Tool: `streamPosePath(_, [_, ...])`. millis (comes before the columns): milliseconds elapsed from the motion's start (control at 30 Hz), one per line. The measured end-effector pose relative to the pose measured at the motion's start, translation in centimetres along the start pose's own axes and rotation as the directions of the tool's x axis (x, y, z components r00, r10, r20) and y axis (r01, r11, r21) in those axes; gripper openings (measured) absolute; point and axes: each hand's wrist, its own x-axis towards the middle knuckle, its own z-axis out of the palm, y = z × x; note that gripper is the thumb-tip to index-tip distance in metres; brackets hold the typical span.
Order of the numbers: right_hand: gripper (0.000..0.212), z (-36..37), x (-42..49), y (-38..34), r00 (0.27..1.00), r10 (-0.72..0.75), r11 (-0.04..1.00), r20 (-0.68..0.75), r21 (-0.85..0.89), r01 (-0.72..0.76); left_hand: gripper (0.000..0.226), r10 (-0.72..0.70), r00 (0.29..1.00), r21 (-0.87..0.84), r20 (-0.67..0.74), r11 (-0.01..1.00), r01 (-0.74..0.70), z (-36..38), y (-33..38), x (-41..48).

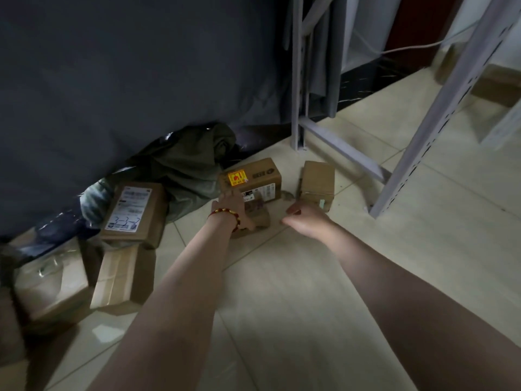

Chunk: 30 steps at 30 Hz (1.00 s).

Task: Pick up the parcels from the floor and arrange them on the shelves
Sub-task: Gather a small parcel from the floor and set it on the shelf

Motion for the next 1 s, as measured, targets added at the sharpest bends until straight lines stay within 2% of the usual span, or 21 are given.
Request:
streamPosePath(67, [0.039, -0.6, 0.2, 1.0, 0.998, 0.058, 0.996, -0.022, 0.067, -0.057, 0.095, 0.005, 0.996, 0.033, -0.094, 0.999, -0.002, 0.5, -0.1, 1.3])
streamPosePath(133, [0.039, -1.1, 0.4, 2.0, 0.993, 0.116, 0.986, -0.03, 0.127, -0.111, 0.109, 0.036, 0.994, 0.088, -0.099, 0.996, -0.028, 0.9, 0.0, 2.1])
streamPosePath(233, [0.043, -1.9, 0.6, 3.4, 0.981, 0.182, 0.964, -0.065, 0.208, -0.165, 0.105, 0.052, 0.995, 0.159, -0.091, 0.987, -0.037, 1.1, 0.3, 2.4])
streamPosePath(367, [0.037, -2.4, 0.7, 4.0, 0.971, 0.22, 0.947, -0.092, 0.258, -0.19, 0.087, 0.059, 0.986, 0.197, -0.157, 0.98, -0.027, 2.2, 0.2, 3.2])
streamPosePath(567, [0.039, -1.6, 0.7, 3.1, 0.977, 0.206, 0.958, -0.062, 0.217, -0.188, 0.074, 0.115, 0.967, 0.301, -0.227, 0.953, -0.043, 2.8, 0.3, 3.1])
streamPosePath(667, [0.029, -0.9, 0.6, 2.2, 0.985, 0.167, 0.969, -0.037, 0.191, -0.157, 0.077, 0.113, 0.978, 0.327, -0.176, 0.944, -0.05, 3.3, -0.1, 2.9])
streamPosePath(733, [0.023, -0.7, 0.4, 1.6, 0.99, 0.141, 0.973, -0.019, 0.187, -0.136, 0.088, 0.084, 0.99, 0.326, -0.117, 0.944, -0.042, 3.1, -0.2, 2.7])
streamPosePath(833, [0.027, -0.5, 0.1, 0.8, 0.994, 0.112, 0.975, -0.011, 0.193, -0.108, 0.113, -0.003, 1.0, 0.16, 0.023, 0.987, -0.001, 2.7, -0.4, 2.2])
streamPosePath(900, [0.024, -0.5, -0.1, 0.6, 0.993, 0.119, 0.974, -0.014, 0.198, -0.114, 0.105, -0.01, 0.986, -0.05, 0.168, 0.999, 0.019, 3.0, -0.8, 3.2])
streamPosePath(1000, [0.016, -1.0, -0.6, 0.5, 0.986, 0.155, 0.965, -0.054, 0.22, -0.14, 0.081, 0.026, 0.956, -0.302, 0.293, 0.951, 0.066, 3.3, -1.6, 4.7])
